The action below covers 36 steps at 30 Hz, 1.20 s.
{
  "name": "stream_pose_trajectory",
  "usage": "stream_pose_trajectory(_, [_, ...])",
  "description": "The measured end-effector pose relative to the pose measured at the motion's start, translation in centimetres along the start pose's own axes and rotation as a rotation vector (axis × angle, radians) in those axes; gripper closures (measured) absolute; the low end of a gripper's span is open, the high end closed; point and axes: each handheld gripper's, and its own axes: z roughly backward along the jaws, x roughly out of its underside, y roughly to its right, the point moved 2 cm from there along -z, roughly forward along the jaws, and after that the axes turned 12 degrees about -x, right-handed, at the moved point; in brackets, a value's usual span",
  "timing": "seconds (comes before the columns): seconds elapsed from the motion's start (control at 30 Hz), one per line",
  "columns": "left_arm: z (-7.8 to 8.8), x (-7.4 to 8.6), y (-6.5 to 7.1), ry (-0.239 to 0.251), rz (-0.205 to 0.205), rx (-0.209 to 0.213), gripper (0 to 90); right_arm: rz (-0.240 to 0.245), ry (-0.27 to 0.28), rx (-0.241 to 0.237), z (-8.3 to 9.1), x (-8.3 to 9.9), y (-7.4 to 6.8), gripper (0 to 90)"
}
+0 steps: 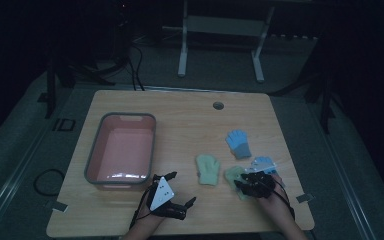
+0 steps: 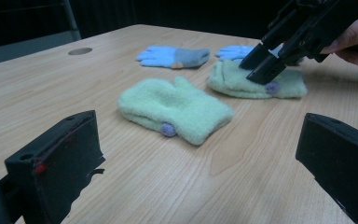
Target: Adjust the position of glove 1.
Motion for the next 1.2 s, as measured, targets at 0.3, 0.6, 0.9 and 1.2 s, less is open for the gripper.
stream_pose_trajectory(0.3, [0.0,0.0,0.0,-0.003,0.0,-0.003,0.2,-0.066,0.058,0.088,0.2,-0.2,-1.1,86.1])
stream_pose_trajectory(0.6, [0.0,0.0,0.0,-0.002,-0.003,-0.003,0.2,-0.193,0.148,0.21,2.5,-2.5,-1.3,86.3])
stream_pose_trajectory(0.9, [0.0,0.0,0.0,0.0,-0.005,-0.001,0.2,-0.218,0.129,0.256,0.8,-3.0,-0.7,86.1])
stream_pose_trajectory(1.2, [0.0,0.0,0.0,0.0,-0.002,0.0,0.2,-0.222,0.086,0.216,-1.3,-1.6,-0.1,83.0])
